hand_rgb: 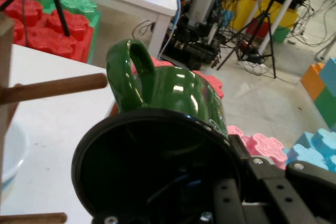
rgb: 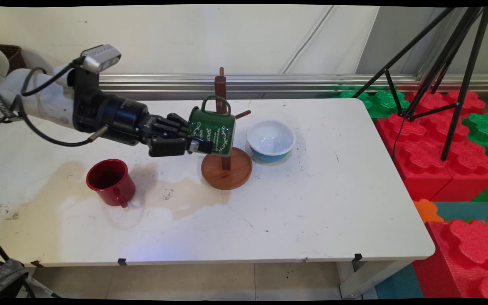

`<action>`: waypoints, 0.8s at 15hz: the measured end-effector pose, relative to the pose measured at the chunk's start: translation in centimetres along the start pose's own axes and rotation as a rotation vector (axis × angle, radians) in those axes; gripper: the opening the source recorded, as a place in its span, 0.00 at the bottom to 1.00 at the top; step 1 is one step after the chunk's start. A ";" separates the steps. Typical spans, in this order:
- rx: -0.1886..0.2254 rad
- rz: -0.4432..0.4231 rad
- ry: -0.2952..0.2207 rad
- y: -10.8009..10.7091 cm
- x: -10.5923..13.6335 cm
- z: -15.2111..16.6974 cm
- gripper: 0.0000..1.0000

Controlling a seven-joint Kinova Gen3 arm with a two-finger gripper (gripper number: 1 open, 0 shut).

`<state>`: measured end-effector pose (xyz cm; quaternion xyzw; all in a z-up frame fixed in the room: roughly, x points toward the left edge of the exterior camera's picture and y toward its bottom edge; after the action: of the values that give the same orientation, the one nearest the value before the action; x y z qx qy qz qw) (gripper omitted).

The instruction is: Place the picked object on the table

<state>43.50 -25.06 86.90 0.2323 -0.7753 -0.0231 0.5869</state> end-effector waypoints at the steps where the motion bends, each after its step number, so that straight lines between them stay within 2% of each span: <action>1: -0.005 0.004 -0.002 0.1 0.0 -0.1 0.00; 8: -0.040 0.067 -0.051 1.0 0.3 -2.7 0.00; 12: -0.045 0.095 -0.081 1.5 0.3 -4.5 0.00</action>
<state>47.14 -22.81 89.02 0.1809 -0.8078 -0.0218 0.5605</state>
